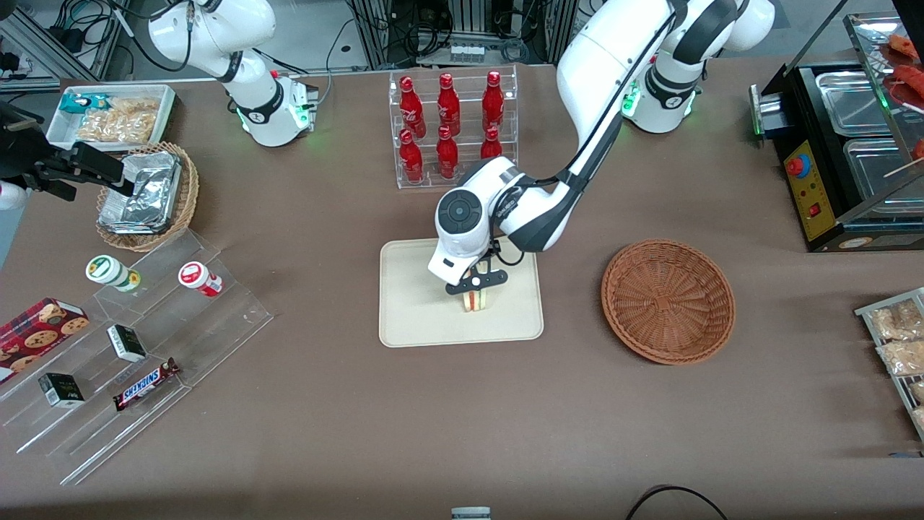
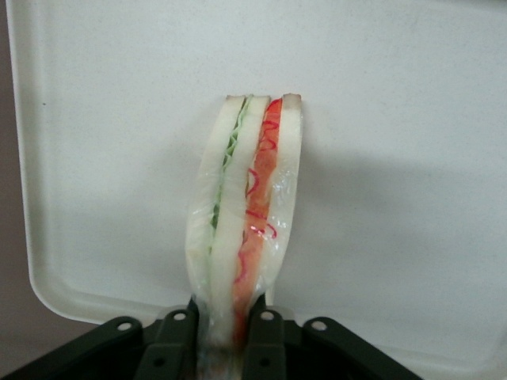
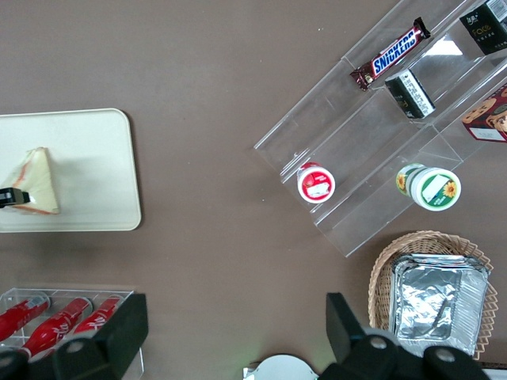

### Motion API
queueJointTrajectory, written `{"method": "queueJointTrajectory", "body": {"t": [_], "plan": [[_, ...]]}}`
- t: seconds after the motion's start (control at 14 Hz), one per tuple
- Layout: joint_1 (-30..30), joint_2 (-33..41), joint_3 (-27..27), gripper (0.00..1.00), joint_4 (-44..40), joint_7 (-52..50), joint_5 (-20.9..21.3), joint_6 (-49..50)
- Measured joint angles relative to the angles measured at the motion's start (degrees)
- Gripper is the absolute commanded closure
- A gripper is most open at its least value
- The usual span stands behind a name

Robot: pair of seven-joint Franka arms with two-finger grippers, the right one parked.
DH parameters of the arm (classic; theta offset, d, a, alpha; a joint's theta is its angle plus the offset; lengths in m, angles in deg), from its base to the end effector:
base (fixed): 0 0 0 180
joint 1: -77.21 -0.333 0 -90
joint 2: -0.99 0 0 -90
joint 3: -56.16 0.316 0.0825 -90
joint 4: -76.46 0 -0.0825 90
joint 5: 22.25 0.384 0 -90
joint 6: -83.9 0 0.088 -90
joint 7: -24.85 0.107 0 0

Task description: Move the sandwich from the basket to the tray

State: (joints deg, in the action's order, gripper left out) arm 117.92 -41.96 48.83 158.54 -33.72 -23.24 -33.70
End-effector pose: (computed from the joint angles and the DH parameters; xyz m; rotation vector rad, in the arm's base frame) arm 0.4869 -0.5186 0.2411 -3.0756 -0.3418 0.2442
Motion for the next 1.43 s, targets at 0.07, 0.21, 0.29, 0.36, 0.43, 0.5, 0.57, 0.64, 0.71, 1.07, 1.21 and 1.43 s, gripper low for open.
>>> {"method": "queueJointTrajectory", "body": {"t": [0.07, 0.21, 0.29, 0.36, 0.43, 0.5, 0.57, 0.64, 0.71, 1.07, 1.21, 1.43], "plan": [[0.00, -0.01, 0.01, 0.00, -0.12, -0.40, 0.00, -0.03], [0.00, 0.02, 0.02, 0.00, -0.73, -0.81, 0.00, -0.02], [0.00, 0.15, 0.02, 0.00, -1.20, -0.83, 0.02, -0.01], [0.00, 0.49, 0.03, 0.00, -1.66, -0.83, 0.04, 0.04], [0.00, 1.12, 0.10, 0.00, -2.08, -0.83, 0.06, 0.35], [-0.05, 2.16, 0.33, 0.00, -2.36, -0.83, 0.08, 1.15], [-0.26, 3.42, 0.66, 0.00, -2.54, -0.83, 0.08, 2.51], [-0.81, 4.86, 0.92, 0.00, -2.75, -0.79, 0.08, 4.40], [-1.75, 6.48, 1.09, 0.00, -2.86, -0.29, 0.08, 6.81], [-8.72, 14.37, 1.41, 0.00, -2.89, 5.94, -0.39, 19.72], [-12.22, 15.30, 1.52, 0.00, -2.61, 6.83, -0.93, 22.73], [-18.47, 15.81, 1.64, 0.00, -1.07, 13.05, -1.02, 24.73]]}}
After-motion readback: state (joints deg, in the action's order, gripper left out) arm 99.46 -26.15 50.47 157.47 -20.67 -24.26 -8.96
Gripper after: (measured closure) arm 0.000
